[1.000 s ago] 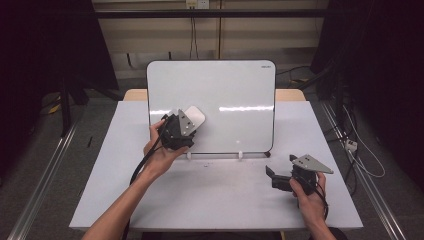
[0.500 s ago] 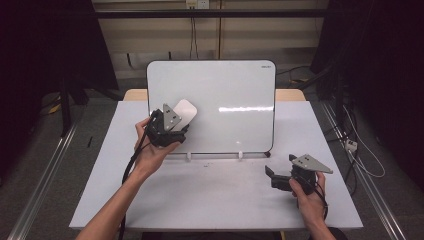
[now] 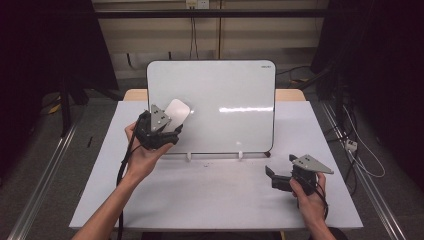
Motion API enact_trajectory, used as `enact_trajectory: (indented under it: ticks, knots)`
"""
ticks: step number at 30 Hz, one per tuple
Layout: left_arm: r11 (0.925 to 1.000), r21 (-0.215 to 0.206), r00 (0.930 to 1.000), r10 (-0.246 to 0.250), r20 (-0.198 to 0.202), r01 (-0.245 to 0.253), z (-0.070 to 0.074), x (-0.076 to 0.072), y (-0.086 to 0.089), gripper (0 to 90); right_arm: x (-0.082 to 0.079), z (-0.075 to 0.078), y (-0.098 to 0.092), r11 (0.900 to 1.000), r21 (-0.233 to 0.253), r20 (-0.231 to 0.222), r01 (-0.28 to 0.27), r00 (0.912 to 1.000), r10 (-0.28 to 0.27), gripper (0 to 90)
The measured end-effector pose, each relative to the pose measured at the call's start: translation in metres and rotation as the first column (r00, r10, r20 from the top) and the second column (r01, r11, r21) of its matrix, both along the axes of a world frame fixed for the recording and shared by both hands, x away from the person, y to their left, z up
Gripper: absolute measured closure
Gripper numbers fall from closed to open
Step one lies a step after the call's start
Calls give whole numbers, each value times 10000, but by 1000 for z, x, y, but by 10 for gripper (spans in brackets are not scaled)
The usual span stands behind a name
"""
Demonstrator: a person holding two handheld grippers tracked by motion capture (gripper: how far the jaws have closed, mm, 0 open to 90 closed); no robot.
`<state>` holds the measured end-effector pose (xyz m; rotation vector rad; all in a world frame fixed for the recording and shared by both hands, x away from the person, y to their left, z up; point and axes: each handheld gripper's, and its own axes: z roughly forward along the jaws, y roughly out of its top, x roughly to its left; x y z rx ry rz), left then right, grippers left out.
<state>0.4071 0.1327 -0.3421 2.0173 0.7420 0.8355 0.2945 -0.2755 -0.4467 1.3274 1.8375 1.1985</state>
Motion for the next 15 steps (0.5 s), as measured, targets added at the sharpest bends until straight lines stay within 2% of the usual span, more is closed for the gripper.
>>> enact_trajectory:
  ticks: [5,10,15]
  knots:
    - [9997,-54,9997,249,76,-249,2,-3,7,311,0,0,1,10000,-14,28,-16,10000,16,44]
    - [9994,-264,9996,211,213,-205,8,-7,13,311,2,0,2,10000,-8,-7,-41,10000,41,45]
    - [9984,-316,9988,476,122,-472,6,-9,26,311,1,0,2,10000,59,-53,3,10000,-2,45]
